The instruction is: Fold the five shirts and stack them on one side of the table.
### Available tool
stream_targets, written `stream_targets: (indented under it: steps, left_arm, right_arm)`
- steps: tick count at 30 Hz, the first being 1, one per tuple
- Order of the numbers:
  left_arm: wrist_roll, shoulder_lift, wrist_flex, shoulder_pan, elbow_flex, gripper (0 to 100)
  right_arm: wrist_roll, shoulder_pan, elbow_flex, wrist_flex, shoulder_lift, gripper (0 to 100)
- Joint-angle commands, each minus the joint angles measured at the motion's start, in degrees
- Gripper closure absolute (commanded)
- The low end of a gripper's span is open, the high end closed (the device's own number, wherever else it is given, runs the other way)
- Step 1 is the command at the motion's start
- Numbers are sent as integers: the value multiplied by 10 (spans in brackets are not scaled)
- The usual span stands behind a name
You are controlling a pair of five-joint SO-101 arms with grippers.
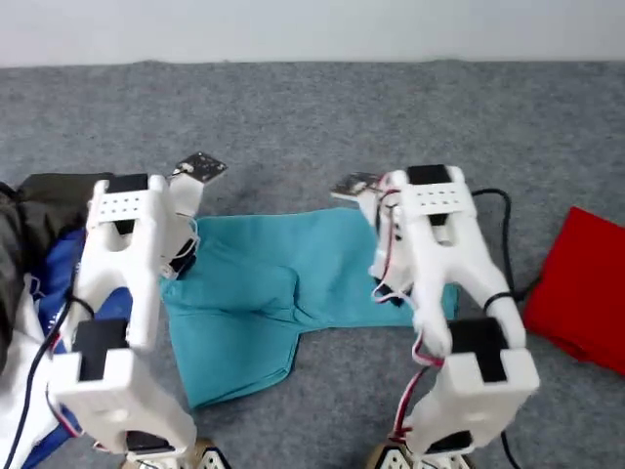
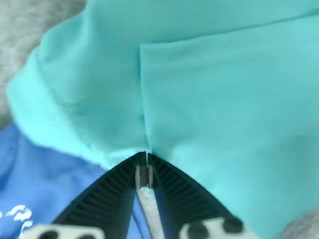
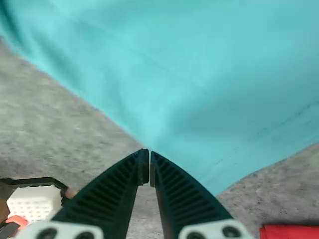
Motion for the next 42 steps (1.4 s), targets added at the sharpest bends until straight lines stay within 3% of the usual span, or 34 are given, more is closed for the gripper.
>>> stream_targets:
  steps: [1, 14, 23, 29, 37, 42]
  left_arm:
    - [-3, -79, 31, -7, -20, 983]
    - [-4, -163, 35, -249, -23, 981]
    - [-4, -163, 18, -334, -23, 981]
    - [-21, -163, 23, -358, -23, 981]
    - [-25, -164, 24, -383, -22, 981]
    - [-27, -164, 25, -388, -22, 981]
  right_arm:
    - [-26, -57, -13, 17, -68, 990]
    - [-76, -288, -12, -33, -84, 990]
    - [-98, -465, -16, -51, 32, 987]
    - [-136, -561, -13, -80, 53, 785]
    - [-135, -589, -15, -132, 113, 774]
    - [-133, -590, -15, -158, 156, 855]
